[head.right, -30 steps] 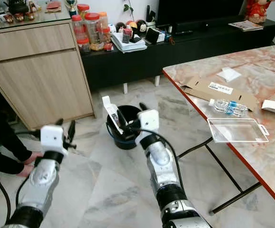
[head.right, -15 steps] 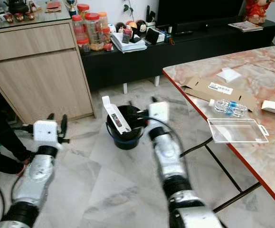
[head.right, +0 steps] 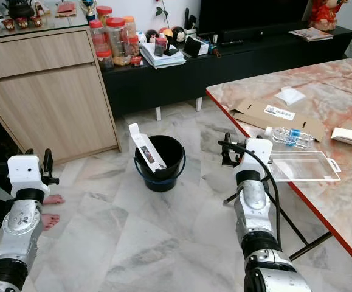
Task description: Picking trash to rubbish bin
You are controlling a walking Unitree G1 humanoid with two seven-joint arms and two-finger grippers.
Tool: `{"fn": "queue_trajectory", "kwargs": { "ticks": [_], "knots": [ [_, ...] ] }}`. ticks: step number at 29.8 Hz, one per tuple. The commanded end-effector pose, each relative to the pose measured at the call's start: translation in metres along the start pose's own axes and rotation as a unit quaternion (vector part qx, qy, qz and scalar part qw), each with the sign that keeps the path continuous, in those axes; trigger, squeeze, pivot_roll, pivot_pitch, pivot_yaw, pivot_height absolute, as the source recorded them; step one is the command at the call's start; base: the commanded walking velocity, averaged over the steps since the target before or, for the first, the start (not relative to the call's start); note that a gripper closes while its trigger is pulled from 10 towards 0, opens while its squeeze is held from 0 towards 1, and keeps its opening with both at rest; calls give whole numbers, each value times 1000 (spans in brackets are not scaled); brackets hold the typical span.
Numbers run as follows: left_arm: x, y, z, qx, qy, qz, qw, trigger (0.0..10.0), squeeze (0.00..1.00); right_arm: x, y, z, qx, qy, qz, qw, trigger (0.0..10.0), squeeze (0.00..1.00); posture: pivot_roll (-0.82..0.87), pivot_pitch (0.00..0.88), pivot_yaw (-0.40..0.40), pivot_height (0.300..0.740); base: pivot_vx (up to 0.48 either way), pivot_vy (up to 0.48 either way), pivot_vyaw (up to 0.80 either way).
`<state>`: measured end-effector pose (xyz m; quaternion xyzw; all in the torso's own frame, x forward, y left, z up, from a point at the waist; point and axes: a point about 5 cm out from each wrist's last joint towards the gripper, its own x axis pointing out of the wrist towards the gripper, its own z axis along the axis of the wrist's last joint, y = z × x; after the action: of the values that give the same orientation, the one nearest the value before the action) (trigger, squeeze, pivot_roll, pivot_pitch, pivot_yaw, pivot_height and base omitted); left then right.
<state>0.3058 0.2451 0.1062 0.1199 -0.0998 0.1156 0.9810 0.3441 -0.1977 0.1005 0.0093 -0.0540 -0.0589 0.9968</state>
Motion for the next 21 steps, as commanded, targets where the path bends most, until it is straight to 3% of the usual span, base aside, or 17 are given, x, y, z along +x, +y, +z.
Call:
{"fn": "queue_trajectory", "kwargs": {
  "ticks": [1,4,21],
  "knots": [
    [4,-1,2,-2,-2,-4,1000,10000,0,1,4,2,0,-4,1,1000,10000,0,-33,0,3,740,0,0,0],
    [6,-5,7,0,-11,-14,1000,10000,0,4,10,6,-11,-10,17,1000,10000,0,-36,0,-4,740,0,0,0],
    [7,-8,11,-1,-18,-24,1000,10000,0,7,19,9,-7,-9,36,999,10000,0,-36,0,-3,740,0,0,-796]
  ]
}}
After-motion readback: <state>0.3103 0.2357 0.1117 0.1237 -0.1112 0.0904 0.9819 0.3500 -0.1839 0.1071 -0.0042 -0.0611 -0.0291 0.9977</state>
